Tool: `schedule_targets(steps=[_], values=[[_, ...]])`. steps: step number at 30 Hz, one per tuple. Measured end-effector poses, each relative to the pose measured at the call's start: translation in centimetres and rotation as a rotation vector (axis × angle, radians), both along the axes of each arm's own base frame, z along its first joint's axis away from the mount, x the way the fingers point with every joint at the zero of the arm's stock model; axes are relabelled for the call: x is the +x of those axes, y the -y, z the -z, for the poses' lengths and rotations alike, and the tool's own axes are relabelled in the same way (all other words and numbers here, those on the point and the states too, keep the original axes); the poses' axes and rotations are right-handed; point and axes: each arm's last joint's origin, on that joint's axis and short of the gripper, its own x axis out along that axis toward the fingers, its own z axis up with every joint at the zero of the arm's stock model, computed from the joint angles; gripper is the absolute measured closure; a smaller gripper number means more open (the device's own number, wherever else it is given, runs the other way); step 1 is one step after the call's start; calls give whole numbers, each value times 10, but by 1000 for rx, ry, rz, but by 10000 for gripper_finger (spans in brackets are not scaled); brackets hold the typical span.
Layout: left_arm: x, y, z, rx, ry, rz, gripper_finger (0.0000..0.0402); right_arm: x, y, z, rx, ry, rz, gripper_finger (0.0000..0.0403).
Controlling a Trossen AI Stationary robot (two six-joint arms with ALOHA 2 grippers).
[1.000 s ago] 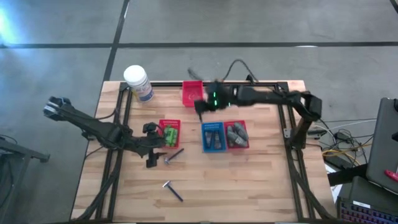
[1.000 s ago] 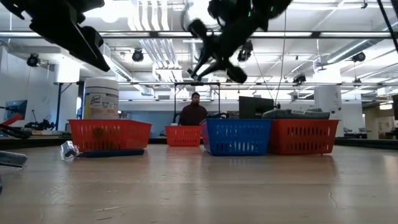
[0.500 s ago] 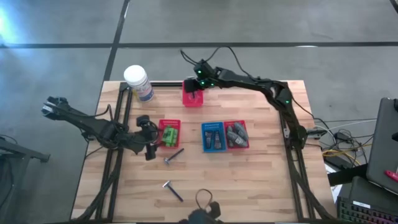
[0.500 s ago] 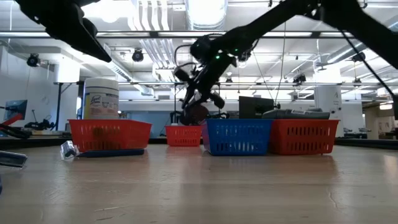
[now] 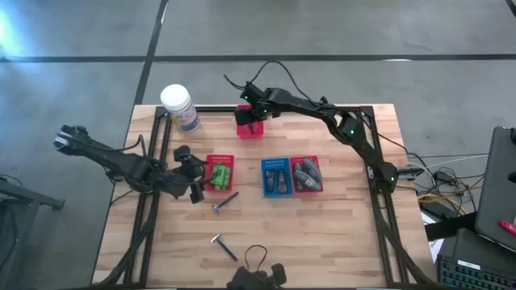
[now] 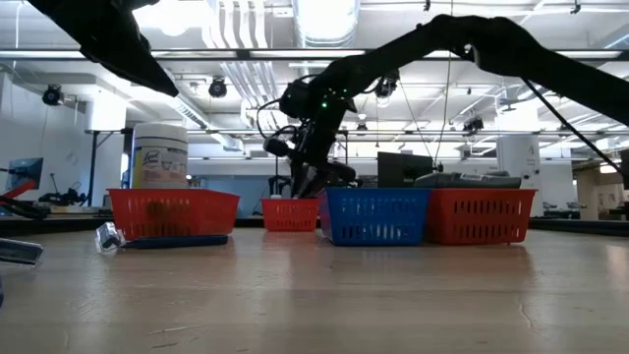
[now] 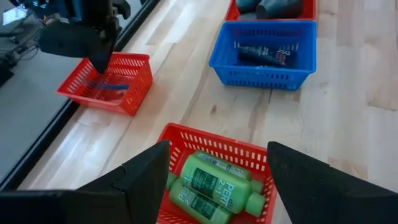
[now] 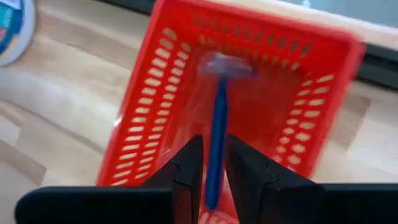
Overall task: Pick & Place Travel size toiletries
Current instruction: Put the blue razor into the top red bin, then move the top red bin to the middle of the table
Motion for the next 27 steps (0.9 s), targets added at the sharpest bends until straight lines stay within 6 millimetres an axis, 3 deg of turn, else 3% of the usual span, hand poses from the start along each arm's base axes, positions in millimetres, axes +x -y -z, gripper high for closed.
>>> schedule_targets(steps=[11,16,20,23,27], values=[[-3,-1,-1,38,-19,34,129,3,-31,-2,57,-76,-1,359],[-5,-1,-2,29,-22,44,129,9,-42,-3,23,-85,-92,343],[-6,-1,-2,12,-28,61,129,13,-51,-16,-61,-113,-280,300],[-6,-1,-2,-4,-28,73,129,11,-61,-31,-160,-189,-547,258],[-7,-1,-1,-8,-40,82,129,6,-80,-32,-215,-359,-947,202]])
